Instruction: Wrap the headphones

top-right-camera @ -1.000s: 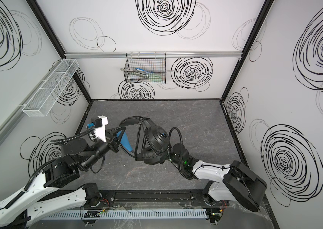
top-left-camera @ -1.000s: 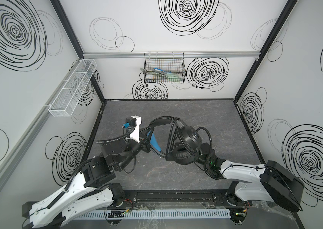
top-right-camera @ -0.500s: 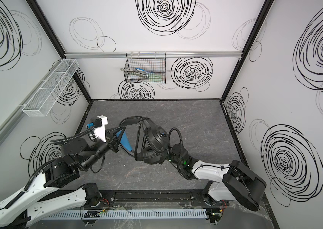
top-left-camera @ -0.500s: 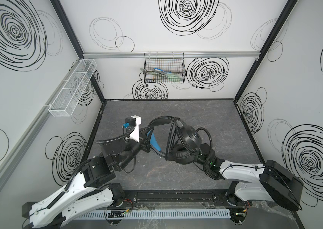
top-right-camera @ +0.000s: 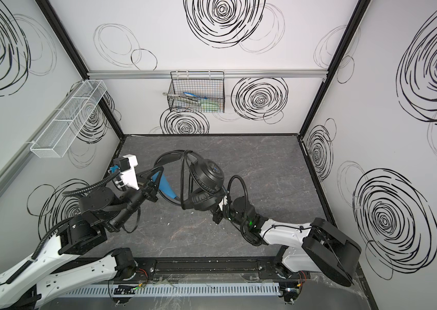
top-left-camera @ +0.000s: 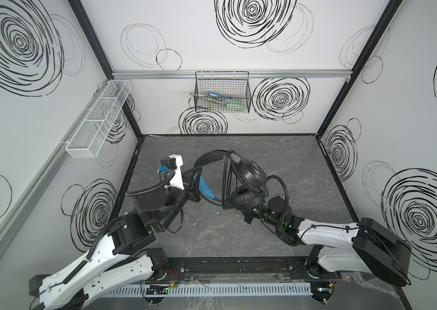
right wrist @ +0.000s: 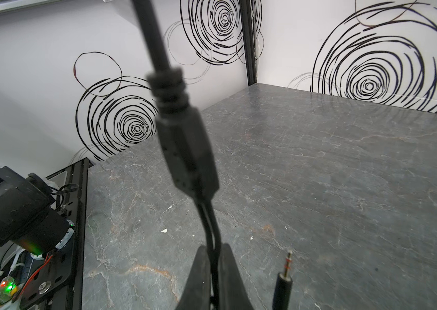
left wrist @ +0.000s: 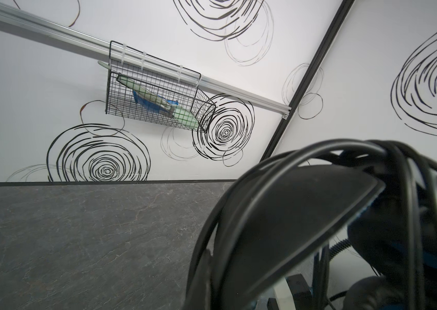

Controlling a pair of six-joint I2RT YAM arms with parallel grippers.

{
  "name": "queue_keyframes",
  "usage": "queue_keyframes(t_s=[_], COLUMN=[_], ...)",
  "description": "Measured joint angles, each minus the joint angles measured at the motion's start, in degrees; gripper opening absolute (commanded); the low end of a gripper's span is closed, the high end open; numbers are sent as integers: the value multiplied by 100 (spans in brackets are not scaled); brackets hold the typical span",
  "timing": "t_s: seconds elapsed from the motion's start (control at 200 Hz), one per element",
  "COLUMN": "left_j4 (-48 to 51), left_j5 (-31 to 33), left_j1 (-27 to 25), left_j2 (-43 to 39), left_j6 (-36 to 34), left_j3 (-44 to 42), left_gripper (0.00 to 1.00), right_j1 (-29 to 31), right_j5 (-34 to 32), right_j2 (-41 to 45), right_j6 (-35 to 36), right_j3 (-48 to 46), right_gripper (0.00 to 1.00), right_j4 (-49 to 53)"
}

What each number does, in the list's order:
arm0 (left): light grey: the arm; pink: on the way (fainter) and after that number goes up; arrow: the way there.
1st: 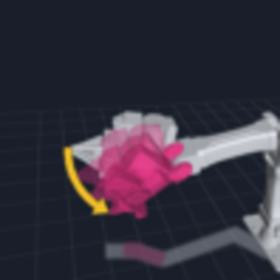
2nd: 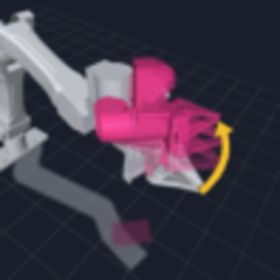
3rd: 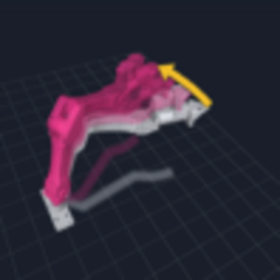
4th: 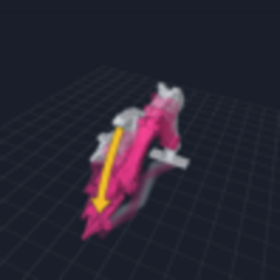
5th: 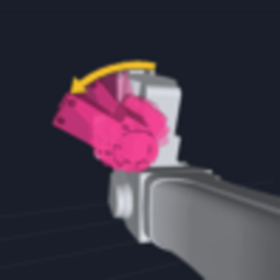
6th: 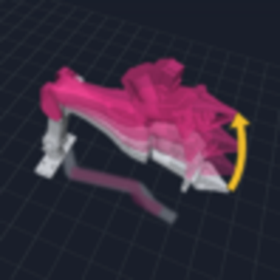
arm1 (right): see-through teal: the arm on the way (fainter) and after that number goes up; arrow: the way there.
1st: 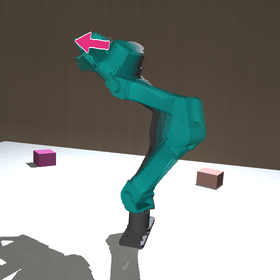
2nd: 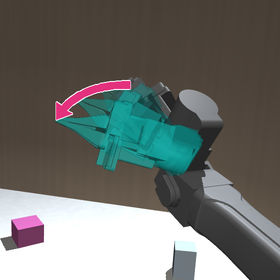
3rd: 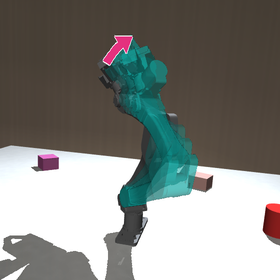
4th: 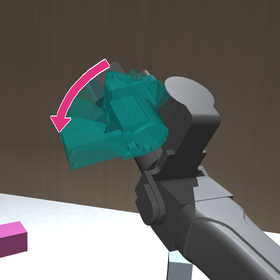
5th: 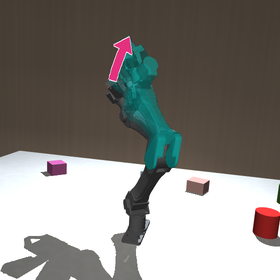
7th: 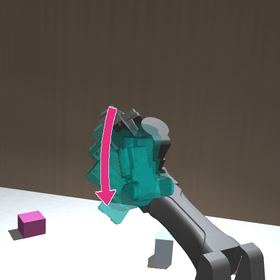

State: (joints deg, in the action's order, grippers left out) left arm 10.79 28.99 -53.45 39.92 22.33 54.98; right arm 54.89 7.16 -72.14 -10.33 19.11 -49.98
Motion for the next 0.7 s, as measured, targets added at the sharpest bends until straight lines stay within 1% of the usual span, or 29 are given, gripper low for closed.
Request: queue_keyframes(t_s=[0.15, 0.395, 0.695], left_j4=[-116, -317, -492], left_j5=[332, 737, 885], left_j1=[0, 37, 339], left_j2=[98, 385, 649], left_j6=[114, 234, 358], left_j3=[-24, -44, -232], left_gripper=[0, 0, 0], right_j1=[304, 953, 1600], right_j5=[-315, -1088, -1875], right_j2=[111, 155, 26], right_j6=[52, 321, 566], right_j3=[-70, -63, 101], right_gripper=[0, 0, 0], right_j4=[-15, 37, 280])
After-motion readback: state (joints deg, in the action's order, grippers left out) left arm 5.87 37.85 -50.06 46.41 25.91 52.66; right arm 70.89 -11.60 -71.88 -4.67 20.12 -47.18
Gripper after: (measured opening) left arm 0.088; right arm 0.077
